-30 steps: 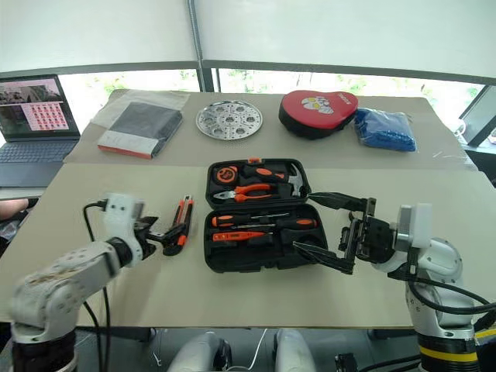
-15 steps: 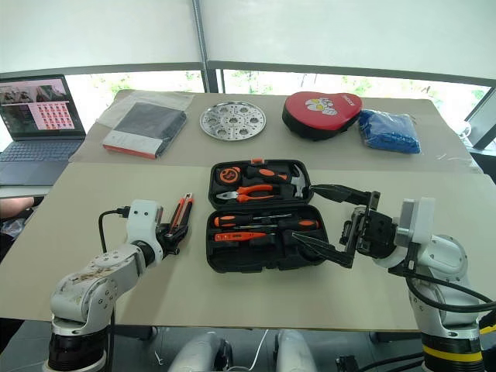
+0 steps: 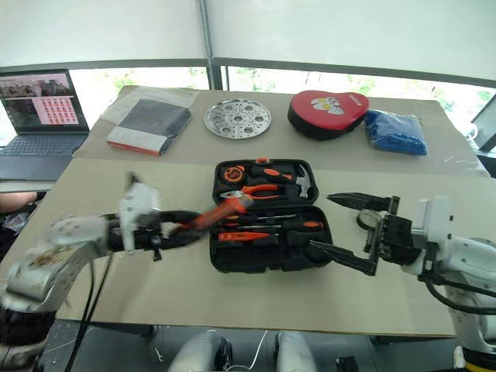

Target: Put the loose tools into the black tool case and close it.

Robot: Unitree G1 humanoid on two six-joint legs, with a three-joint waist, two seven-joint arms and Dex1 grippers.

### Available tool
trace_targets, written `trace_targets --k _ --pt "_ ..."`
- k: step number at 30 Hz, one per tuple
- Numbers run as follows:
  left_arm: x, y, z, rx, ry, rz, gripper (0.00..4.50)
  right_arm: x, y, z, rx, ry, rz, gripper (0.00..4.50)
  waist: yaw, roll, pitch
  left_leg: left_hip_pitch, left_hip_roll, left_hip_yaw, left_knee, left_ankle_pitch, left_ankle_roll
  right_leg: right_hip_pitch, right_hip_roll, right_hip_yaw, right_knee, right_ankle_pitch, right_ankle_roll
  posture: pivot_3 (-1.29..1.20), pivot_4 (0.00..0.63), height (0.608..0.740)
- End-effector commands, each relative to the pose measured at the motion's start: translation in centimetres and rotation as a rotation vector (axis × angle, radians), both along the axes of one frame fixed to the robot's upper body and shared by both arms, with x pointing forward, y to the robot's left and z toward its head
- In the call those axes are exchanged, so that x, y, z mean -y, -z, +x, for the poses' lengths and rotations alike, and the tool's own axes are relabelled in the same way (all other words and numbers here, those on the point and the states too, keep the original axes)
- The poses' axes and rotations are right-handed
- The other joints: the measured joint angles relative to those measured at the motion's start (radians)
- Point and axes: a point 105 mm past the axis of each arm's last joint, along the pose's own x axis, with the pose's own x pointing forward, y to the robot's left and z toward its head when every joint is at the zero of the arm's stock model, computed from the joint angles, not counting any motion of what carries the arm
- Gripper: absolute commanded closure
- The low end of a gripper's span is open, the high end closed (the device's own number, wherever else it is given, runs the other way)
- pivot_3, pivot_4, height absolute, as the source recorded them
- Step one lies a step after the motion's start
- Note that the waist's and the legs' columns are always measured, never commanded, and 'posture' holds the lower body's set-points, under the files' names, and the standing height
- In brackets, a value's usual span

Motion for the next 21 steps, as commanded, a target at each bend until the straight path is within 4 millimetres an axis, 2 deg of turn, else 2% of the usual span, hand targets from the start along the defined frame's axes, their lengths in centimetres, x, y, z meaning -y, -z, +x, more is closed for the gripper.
trace_targets --k 1,5,10,16,21 --pt "1.6 2.3 0.0 -0.033 0.068 0.149 2.72 0.0 -0.7 -0.4 0.025 0.009 0.009 0.00 -0.017 0.000 0.000 0.000 0.000 0.000 0.000 0.000 0.000 0.000 0.002 0.002 -0.002 0.001 0.001 0.00 0.150 0.740" --pt "3.3 3.9 0.9 -0.044 0.043 0.249 2.72 -0.4 -0.4 -1.1 0.012 0.007 0.023 0.00 -0.023 0.000 0.000 -0.004 0.002 -0.002 0.000 0.000 0.000 -0.002 0.007 0.002 -0.005 0.002 0.003 0.00 0.150 0.740" --pt "3.7 4.5 1.7 0.008 0.020 0.323 2.72 0.2 0.0 -1.8 0.005 0.020 0.034 0.00 -0.020 0.000 0.000 -0.005 0.002 -0.003 0.000 0.000 0.000 -0.002 0.006 0.002 -0.006 0.001 0.004 0.00 0.150 0.740" --pt "3.8 5.7 0.8 -0.022 0.060 0.385 2.72 1.1 0.7 -2.2 -0.002 0.029 0.040 0.00 -0.021 0.000 0.000 -0.005 0.002 -0.002 0.004 -0.002 0.004 -0.001 0.006 0.002 -0.006 0.002 0.005 0.00 0.150 0.740" --pt "3.7 5.9 1.3 -0.037 0.028 0.398 2.72 1.9 1.3 -2.2 -0.002 0.030 0.044 0.00 -0.020 0.000 0.000 -0.004 0.002 -0.002 0.004 -0.002 0.004 0.000 0.006 0.002 -0.006 0.002 0.005 0.00 0.150 0.740"
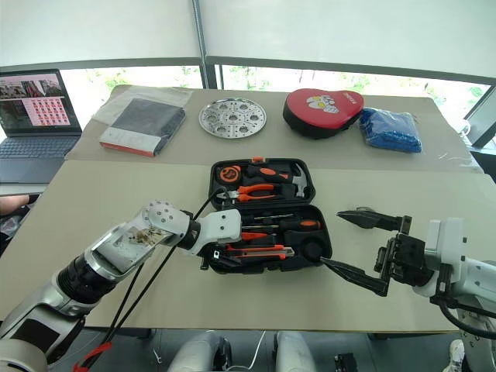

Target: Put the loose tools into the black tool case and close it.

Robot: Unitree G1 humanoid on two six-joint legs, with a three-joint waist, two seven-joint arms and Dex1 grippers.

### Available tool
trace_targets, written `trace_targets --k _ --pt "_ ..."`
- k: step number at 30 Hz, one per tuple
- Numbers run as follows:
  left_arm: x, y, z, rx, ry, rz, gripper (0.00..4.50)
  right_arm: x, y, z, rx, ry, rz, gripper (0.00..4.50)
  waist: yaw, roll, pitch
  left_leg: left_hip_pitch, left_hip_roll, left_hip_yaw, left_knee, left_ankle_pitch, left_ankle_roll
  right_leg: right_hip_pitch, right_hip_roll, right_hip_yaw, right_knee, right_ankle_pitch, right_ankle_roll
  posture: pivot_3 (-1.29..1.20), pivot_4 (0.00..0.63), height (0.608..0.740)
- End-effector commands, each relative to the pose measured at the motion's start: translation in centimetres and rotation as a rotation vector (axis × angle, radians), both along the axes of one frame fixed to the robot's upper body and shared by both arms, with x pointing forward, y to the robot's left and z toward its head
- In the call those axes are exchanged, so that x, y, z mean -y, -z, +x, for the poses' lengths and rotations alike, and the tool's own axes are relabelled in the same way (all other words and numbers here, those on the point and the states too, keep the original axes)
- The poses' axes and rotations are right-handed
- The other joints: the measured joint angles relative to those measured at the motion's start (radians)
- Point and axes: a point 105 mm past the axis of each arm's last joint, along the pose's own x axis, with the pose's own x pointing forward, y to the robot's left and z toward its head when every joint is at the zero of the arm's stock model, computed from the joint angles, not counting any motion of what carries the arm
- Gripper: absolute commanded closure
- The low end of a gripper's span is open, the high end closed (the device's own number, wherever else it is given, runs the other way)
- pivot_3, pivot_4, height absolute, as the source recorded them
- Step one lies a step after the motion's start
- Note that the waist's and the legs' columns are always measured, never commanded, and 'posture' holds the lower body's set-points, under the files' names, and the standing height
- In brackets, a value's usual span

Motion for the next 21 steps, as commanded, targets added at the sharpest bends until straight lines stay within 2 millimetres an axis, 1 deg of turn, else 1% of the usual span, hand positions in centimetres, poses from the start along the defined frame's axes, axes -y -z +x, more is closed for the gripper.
trace_targets --k 1,3,4,6,7,9,11,12,13,14,15,16,17,19,21 --pt "0.0 0.6 0.0 -0.036 -0.026 0.013 2.72 0.8 -0.5 -0.2 0.059 0.006 -0.005 0.00 0.000 0.000 0.000 0.000 0.000 0.000 0.000 0.000 0.000 0.000 0.000 0.000 0.000 0.000 0.000 0.00 0.150 0.740" --pt "0.3 0.2 -0.1 -0.048 -0.038 -0.026 1.71 0.9 -0.4 -0.2 0.060 0.005 -0.003 0.00 0.001 0.000 0.000 0.000 0.000 0.000 0.001 0.000 0.000 0.000 0.000 0.000 0.000 0.000 0.000 0.00 0.150 0.740" --pt "0.8 -0.8 0.0 -0.043 -0.028 -0.101 1.47 1.0 -0.2 -0.2 0.059 0.005 -0.002 0.00 0.002 0.000 0.000 0.000 0.000 0.000 0.001 0.000 0.000 0.000 0.000 0.000 0.001 0.000 0.000 0.00 0.150 0.740" --pt "1.2 -2.4 0.1 -0.034 -0.015 -0.207 0.70 1.0 -0.1 -0.2 0.059 0.004 0.000 0.00 0.002 0.000 0.000 0.000 0.000 0.000 0.002 0.000 0.000 0.000 0.000 0.000 0.001 0.000 0.000 0.00 0.150 0.740" --pt "1.3 -3.2 0.3 -0.026 -0.012 -0.256 0.39 1.0 0.0 -0.2 0.059 0.004 0.000 0.00 0.002 0.000 0.000 -0.001 0.000 0.000 0.002 0.000 0.000 0.000 0.000 0.000 0.001 0.000 0.000 0.00 0.150 0.740" --pt "1.1 -4.2 0.3 -0.022 0.000 -0.320 0.39 0.9 -0.1 -0.2 0.059 0.002 -0.001 0.00 0.001 0.000 0.000 -0.001 0.000 0.000 0.002 0.000 0.000 -0.001 0.000 0.000 0.000 0.000 0.001 0.00 0.150 0.740" --pt "0.3 -5.8 0.6 0.026 0.027 -0.425 0.39 1.0 0.0 -0.1 0.053 0.014 -0.001 0.00 0.000 0.000 0.000 -0.001 0.000 0.000 0.002 0.000 -0.001 -0.001 0.000 0.000 0.001 0.000 0.001 0.00 0.150 0.740" --pt "-0.5 -6.0 0.8 0.032 0.022 -0.454 0.39 1.2 0.1 -0.1 0.049 0.026 0.002 0.00 -0.002 0.001 0.000 -0.001 0.001 0.000 0.002 0.001 -0.001 -0.001 0.000 0.000 0.001 0.000 0.000 0.00 0.150 0.740" --pt "-1.0 -5.9 0.9 0.034 0.018 -0.471 0.93 1.4 0.2 0.0 0.047 0.034 0.005 0.00 -0.003 0.001 0.000 -0.001 0.001 0.000 0.002 0.002 -0.004 -0.001 0.000 0.000 0.001 0.000 0.000 0.00 0.150 0.740" --pt "-1.4 -5.3 0.6 0.026 0.042 -0.467 1.10 1.5 0.3 0.0 0.045 0.044 0.010 0.00 -0.004 0.001 -0.001 0.000 0.001 0.000 0.002 0.002 -0.004 -0.001 0.000 0.000 0.001 0.000 0.000 0.00 0.150 0.740" --pt "-1.7 -4.9 0.4 0.032 0.066 -0.473 1.49 1.6 0.3 0.1 0.045 0.052 0.015 0.00 -0.003 0.001 -0.001 0.000 0.001 0.000 0.002 0.002 -0.004 0.000 0.000 0.000 0.002 0.000 0.000 0.00 0.150 0.740" --pt "-1.8 -4.7 0.2 0.039 0.087 -0.477 1.91 1.6 0.3 0.1 0.046 0.056 0.018 0.00 -0.003 0.001 -0.001 0.000 0.001 0.000 0.002 0.002 -0.004 0.000 0.000 0.000 0.002 0.000 0.000 0.00 0.150 0.740" --pt "-1.8 -4.4 0.2 0.040 0.088 -0.500 2.22 1.7 0.4 0.1 0.046 0.063 0.022 0.00 -0.002 0.001 -0.001 0.000 0.001 0.000 0.002 0.002 -0.004 0.000 0.000 0.000 0.002 0.000 0.000 0.00 0.150 0.740" --pt "-1.6 -3.4 0.2 0.026 0.083 -0.553 2.87 1.9 0.8 0.2 0.042 0.077 0.026 0.00 0.004 0.001 -0.001 0.000 0.000 0.001 0.002 0.002 -0.004 0.000 -0.001 0.000 0.001 0.001 0.000 0.00 0.150 0.740" --pt "-1.4 -2.5 0.1 -0.001 0.077 -0.574 3.67 2.0 1.1 0.2 0.037 0.086 0.030 0.00 0.009 0.001 -0.001 -0.001 0.000 0.001 0.003 0.002 -0.004 0.000 -0.001 0.000 0.001 0.001 0.001 0.00 0.150 0.740"
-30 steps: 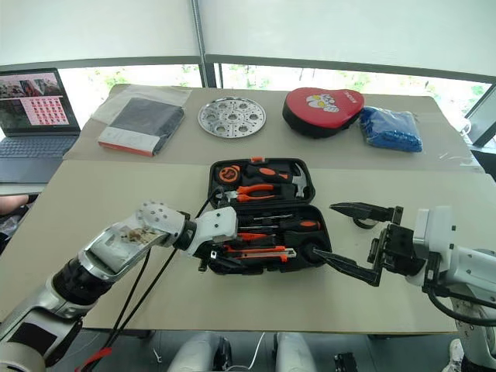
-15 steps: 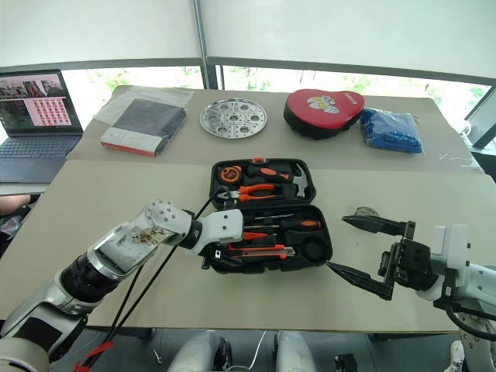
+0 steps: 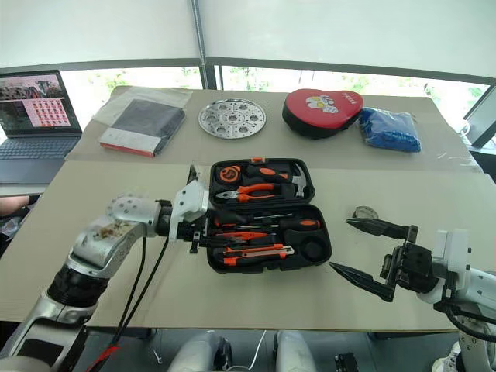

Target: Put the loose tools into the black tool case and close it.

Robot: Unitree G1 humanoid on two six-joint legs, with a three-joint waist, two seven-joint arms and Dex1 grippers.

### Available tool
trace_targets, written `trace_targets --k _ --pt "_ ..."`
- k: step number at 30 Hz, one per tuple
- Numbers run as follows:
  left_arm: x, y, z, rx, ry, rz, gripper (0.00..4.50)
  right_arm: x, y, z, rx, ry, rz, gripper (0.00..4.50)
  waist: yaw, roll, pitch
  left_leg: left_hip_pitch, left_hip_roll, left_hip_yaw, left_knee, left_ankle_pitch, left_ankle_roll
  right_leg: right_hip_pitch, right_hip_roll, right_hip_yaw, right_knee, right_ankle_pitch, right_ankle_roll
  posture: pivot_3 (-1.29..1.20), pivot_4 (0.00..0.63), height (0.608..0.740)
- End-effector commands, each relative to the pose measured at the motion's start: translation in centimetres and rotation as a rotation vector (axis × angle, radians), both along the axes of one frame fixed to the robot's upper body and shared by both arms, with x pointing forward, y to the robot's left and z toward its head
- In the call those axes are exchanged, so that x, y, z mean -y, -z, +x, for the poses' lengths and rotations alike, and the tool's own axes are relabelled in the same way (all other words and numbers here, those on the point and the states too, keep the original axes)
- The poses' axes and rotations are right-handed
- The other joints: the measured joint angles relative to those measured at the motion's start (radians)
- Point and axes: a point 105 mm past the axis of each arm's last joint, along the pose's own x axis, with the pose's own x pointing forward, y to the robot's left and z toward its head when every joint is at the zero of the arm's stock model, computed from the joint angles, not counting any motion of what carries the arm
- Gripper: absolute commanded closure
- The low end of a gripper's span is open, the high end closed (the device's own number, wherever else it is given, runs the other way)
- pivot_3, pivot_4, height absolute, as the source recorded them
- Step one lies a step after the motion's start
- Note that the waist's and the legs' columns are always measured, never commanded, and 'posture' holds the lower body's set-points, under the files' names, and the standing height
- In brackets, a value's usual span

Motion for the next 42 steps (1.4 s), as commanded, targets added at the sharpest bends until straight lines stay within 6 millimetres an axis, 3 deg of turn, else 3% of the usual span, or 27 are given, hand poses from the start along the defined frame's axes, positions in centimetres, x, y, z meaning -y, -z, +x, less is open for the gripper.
trace_targets --k 1,3,8,13,17,22,26,30,33,38,40,42 --pt "0.5 0.8 -0.4 0.023 0.047 -0.022 3.95 0.6 -0.3 -0.2 0.039 0.033 -0.009 0.00 0.002 0.000 0.000 0.000 0.000 0.000 0.000 0.000 0.000 0.000 0.000 0.000 0.000 0.000 0.000 0.00 0.150 0.740" --pt "1.0 2.2 -0.6 0.036 0.077 0.023 4.38 0.8 -0.1 -0.2 0.035 0.038 -0.007 0.00 0.001 0.000 0.000 0.000 0.000 0.000 0.001 0.000 0.000 0.000 0.000 0.000 0.000 0.000 0.000 0.00 0.150 0.740" --pt "1.3 5.1 0.4 -0.025 0.020 0.146 4.38 0.8 0.2 -0.3 0.032 0.037 -0.004 0.00 0.002 0.000 0.000 0.000 0.000 0.000 0.002 -0.003 0.006 0.001 0.000 0.000 0.000 0.001 0.001 0.00 0.150 0.740" --pt "1.5 6.7 0.3 -0.052 0.029 0.239 4.38 0.9 0.3 -0.3 0.031 0.040 -0.001 0.00 -0.003 0.006 -0.004 0.001 0.000 0.000 0.004 -0.004 0.007 0.002 0.000 0.001 0.001 0.001 0.001 0.00 0.150 0.740" --pt "1.9 8.7 -0.3 -0.181 -0.004 0.361 4.38 1.0 0.7 -0.5 0.029 0.048 0.006 0.00 -0.007 0.007 -0.006 0.001 0.000 0.000 0.004 -0.004 0.007 0.003 0.001 0.001 0.002 0.001 0.001 0.00 0.150 0.740" --pt "1.7 9.7 -0.7 -0.262 -0.058 0.443 4.38 1.0 0.8 -0.5 0.032 0.053 0.008 0.00 -0.007 0.007 -0.012 0.004 0.000 0.000 0.005 -0.004 0.008 0.005 0.001 0.001 0.001 0.001 0.001 0.00 0.150 0.740" --pt "2.2 8.4 -0.2 -0.250 -0.089 0.338 4.38 1.2 0.8 -0.4 0.037 0.078 0.008 0.00 -0.005 0.008 -0.013 0.010 0.001 0.000 0.004 -0.005 0.009 0.012 0.000 0.001 0.000 0.001 0.001 0.00 0.150 0.740" --pt "2.1 3.6 1.2 -0.131 -0.103 0.031 4.38 2.7 1.0 -0.7 0.018 0.161 0.000 0.00 -0.006 0.009 -0.012 0.015 0.002 0.000 0.004 -0.007 0.010 0.017 -0.001 0.001 -0.001 -0.001 -0.002 0.00 0.150 0.740" --pt "0.0 2.0 1.1 -0.068 -0.090 -0.013 3.68 4.3 1.6 -1.3 -0.013 0.235 -0.007 0.00 -0.008 0.008 -0.011 0.011 0.002 0.000 0.004 -0.007 0.010 0.012 -0.003 0.002 0.000 -0.002 -0.004 0.00 0.150 0.740" --pt "-3.1 -2.6 0.7 0.044 -0.128 -0.214 1.79 7.8 2.6 -2.2 -0.008 0.430 -0.003 0.00 -0.010 0.008 -0.011 0.002 0.002 0.001 0.004 -0.005 0.008 0.001 -0.003 0.003 0.003 0.001 0.000 0.00 0.150 0.740" --pt "-4.4 -3.6 0.0 0.086 -0.127 -0.246 1.26 9.0 3.1 -2.6 0.000 0.513 -0.013 0.00 -0.011 0.008 -0.011 0.001 0.002 0.001 0.004 -0.005 0.008 0.001 -0.003 0.002 0.003 0.001 0.000 0.00 0.150 0.740" --pt "-6.0 -4.1 -0.6 0.143 -0.154 -0.261 0.38 9.9 4.1 -3.1 -0.016 0.595 -0.034 0.00 -0.011 0.009 -0.011 0.001 0.002 0.001 0.004 -0.005 0.008 0.000 -0.003 0.002 0.003 0.001 0.000 0.00 0.150 0.740"
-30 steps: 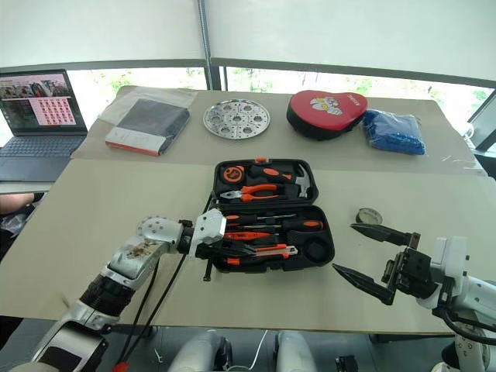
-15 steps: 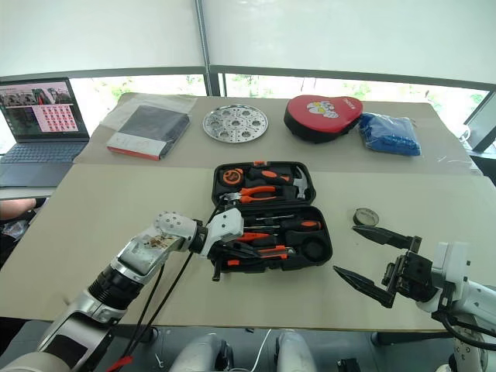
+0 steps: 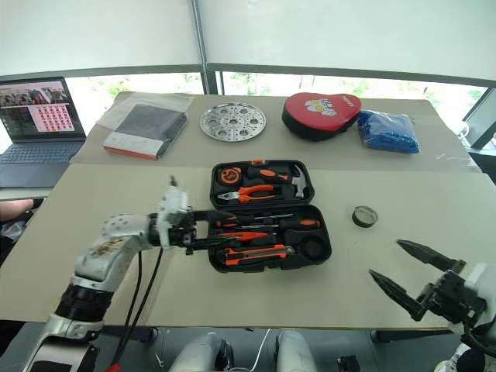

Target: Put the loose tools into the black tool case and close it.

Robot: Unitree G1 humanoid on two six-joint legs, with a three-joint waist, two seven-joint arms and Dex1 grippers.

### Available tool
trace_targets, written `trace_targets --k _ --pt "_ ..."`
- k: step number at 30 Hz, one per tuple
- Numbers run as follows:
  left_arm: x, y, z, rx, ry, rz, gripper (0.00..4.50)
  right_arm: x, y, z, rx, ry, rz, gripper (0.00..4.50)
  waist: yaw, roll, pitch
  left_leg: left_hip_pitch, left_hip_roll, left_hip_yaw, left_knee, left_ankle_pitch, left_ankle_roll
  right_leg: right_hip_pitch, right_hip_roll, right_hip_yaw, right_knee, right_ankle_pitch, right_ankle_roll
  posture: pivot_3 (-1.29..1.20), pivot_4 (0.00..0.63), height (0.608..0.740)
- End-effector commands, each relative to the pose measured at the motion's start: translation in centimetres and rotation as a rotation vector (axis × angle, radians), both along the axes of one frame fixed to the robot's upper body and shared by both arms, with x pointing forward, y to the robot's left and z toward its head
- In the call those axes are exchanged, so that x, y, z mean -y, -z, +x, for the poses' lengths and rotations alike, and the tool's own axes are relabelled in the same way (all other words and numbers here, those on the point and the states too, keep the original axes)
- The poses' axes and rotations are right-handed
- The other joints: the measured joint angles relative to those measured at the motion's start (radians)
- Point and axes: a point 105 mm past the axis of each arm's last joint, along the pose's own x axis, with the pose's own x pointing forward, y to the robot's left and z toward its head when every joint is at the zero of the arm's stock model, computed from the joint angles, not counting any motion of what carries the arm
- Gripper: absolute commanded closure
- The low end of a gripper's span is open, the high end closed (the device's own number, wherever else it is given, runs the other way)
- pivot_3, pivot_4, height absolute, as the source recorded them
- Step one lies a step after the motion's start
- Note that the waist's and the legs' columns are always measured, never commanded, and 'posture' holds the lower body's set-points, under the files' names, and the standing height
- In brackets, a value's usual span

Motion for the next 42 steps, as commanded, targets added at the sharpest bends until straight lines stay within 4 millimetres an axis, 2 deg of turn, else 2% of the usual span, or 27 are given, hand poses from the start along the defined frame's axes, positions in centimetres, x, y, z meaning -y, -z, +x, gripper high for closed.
trace_targets --k 1,3,4,5,10,13,15,17,23,24,27,29,31,32,36,38,39,41,42 --pt "-3.2 -1.8 -1.3 0.133 -0.059 -0.023 0.05 2.4 1.0 -1.1 -0.007 0.183 -0.069 0.00 0.000 0.001 0.000 0.000 0.000 0.000 0.000 0.000 0.000 0.000 0.000 0.000 0.000 0.000 0.000 0.00 0.150 0.740" --pt "-5.2 -1.0 -2.4 0.124 -0.116 -0.010 0.02 3.3 2.2 -1.5 -0.054 0.240 -0.139 0.00 -0.003 0.002 0.000 0.000 0.000 0.000 0.000 0.000 0.000 0.000 0.000 0.000 0.000 0.000 0.000 0.00 0.150 0.740" --pt "-5.7 -0.7 -2.9 0.117 -0.127 -0.008 0.02 3.3 1.9 -1.2 -0.050 0.234 -0.153 0.00 -0.004 0.003 0.000 0.000 0.000 0.000 -0.001 0.000 0.000 -0.001 0.000 0.000 0.000 -0.001 -0.001 0.00 0.150 0.740" --pt "-6.1 -0.5 -3.2 0.102 -0.139 -0.017 0.02 3.0 1.3 -0.6 -0.042 0.206 -0.163 0.00 -0.005 0.004 0.001 0.000 0.001 0.001 -0.001 0.000 0.000 -0.001 -0.001 0.000 -0.001 -0.004 -0.006 0.00 0.150 0.740" --pt "-7.1 -0.7 -3.3 0.018 -0.186 -0.116 0.02 1.1 -1.6 3.4 -0.029 0.062 -0.233 0.00 -0.008 0.004 0.003 0.001 -0.001 0.003 0.001 0.001 0.002 0.000 -0.006 0.000 -0.001 -0.001 -0.008 0.00 0.150 0.740" --pt "-6.0 -1.1 -3.6 0.043 -0.119 -0.115 0.02 -0.2 -2.4 7.7 -0.139 -0.027 -0.352 0.00 -0.013 0.003 0.004 0.002 -0.001 0.004 0.001 0.003 0.002 0.000 -0.004 0.000 0.000 0.000 -0.007 0.00 0.150 0.740" --pt "-5.4 -1.6 -3.4 0.063 -0.095 -0.124 0.02 -0.3 -2.4 9.5 -0.212 -0.044 -0.416 0.00 -0.013 0.002 0.005 0.002 -0.001 0.005 0.001 0.004 0.001 0.000 -0.002 0.000 0.000 0.001 -0.009 0.00 0.150 0.740" --pt "-4.4 -1.9 -3.4 0.081 -0.042 -0.111 0.02 0.2 -1.2 11.7 -0.333 -0.015 -0.501 0.00 -0.004 0.001 0.005 0.000 0.000 0.003 0.000 0.005 -0.001 -0.001 0.001 -0.001 0.000 0.001 -0.009 0.00 0.150 0.740" --pt "-2.0 -1.8 -3.5 0.109 0.072 -0.056 0.02 0.2 0.4 14.8 -0.471 -0.042 -0.590 0.00 0.002 0.001 0.005 -0.003 0.000 0.002 -0.002 0.007 -0.008 -0.003 0.004 -0.002 -0.005 0.003 -0.002 0.00 0.150 0.740" --pt "-1.7 -1.8 -3.6 0.111 0.088 -0.054 0.00 0.3 0.7 15.1 -0.493 -0.039 -0.598 0.53 0.000 0.001 0.005 -0.004 0.000 0.002 -0.002 0.007 -0.008 -0.003 0.004 -0.002 -0.006 0.003 -0.002 0.00 0.150 0.740" --pt "-1.3 -2.2 -3.8 0.124 0.115 -0.055 0.00 0.4 1.2 15.7 -0.526 -0.046 -0.613 1.38 -0.003 0.001 0.005 -0.006 -0.001 0.003 -0.002 0.006 -0.007 -0.004 0.003 -0.001 -0.007 0.002 0.001 0.00 0.150 0.740" --pt "-1.2 -2.4 -3.9 0.129 0.128 -0.056 0.00 0.4 1.4 15.9 -0.540 -0.055 -0.616 2.19 -0.003 0.001 0.005 -0.006 -0.001 0.003 -0.002 0.005 -0.007 -0.004 0.002 -0.001 -0.008 0.002 0.001 0.00 0.150 0.740" --pt "-1.1 -2.4 -4.0 0.128 0.140 -0.056 0.00 0.3 1.6 16.1 -0.544 -0.068 -0.615 2.74 -0.003 0.001 0.005 -0.006 -0.001 0.003 -0.002 0.005 -0.007 -0.004 0.002 -0.002 -0.008 0.002 0.002 0.00 0.150 0.740" --pt "-1.1 -2.4 -4.1 0.127 0.147 -0.052 0.00 0.2 1.6 16.2 -0.540 -0.077 -0.622 3.25 -0.002 0.001 0.005 -0.006 -0.001 0.003 -0.002 0.005 -0.007 -0.004 0.002 -0.002 -0.008 0.002 0.002 0.00 0.150 0.740" --pt "-1.3 -2.3 -4.1 0.125 0.150 -0.046 0.00 -0.5 1.1 16.5 -0.491 -0.135 -0.591 4.45 -0.006 0.001 0.005 -0.004 -0.001 0.003 -0.002 0.006 -0.007 -0.003 0.002 -0.001 -0.006 0.002 0.002 0.00 0.150 0.740" --pt "-1.6 -2.1 -4.2 0.122 0.144 -0.040 0.00 -1.6 -0.1 16.5 -0.424 -0.204 -0.546 4.45 -0.008 0.001 0.005 -0.004 -0.001 0.003 -0.002 0.006 -0.008 -0.003 0.003 -0.001 -0.006 0.002 0.002 0.00 0.150 0.740" --pt "-1.8 -2.0 -4.2 0.123 0.139 -0.031 0.00 -2.6 -0.8 15.9 -0.379 -0.292 -0.551 4.45 -0.009 0.001 0.005 -0.004 0.000 0.003 -0.002 0.006 -0.008 -0.003 0.003 -0.001 -0.006 0.002 0.002 0.00 0.150 0.740" --pt "-2.6 -1.4 -4.2 0.124 0.119 0.001 0.00 -5.5 -3.4 14.7 -0.297 -0.431 -0.507 4.45 -0.012 0.003 0.006 -0.004 0.000 0.003 -0.002 0.006 -0.008 -0.003 0.003 -0.001 -0.006 0.002 0.002 0.00 0.150 0.740" --pt "-3.1 -1.1 -4.3 0.129 0.106 0.016 0.00 -7.4 -4.8 13.7 -0.304 -0.501 -0.431 4.45 -0.015 0.003 0.007 -0.004 0.000 0.003 -0.002 0.006 -0.008 -0.003 0.003 -0.001 -0.005 0.002 0.002 0.00 0.150 0.740"
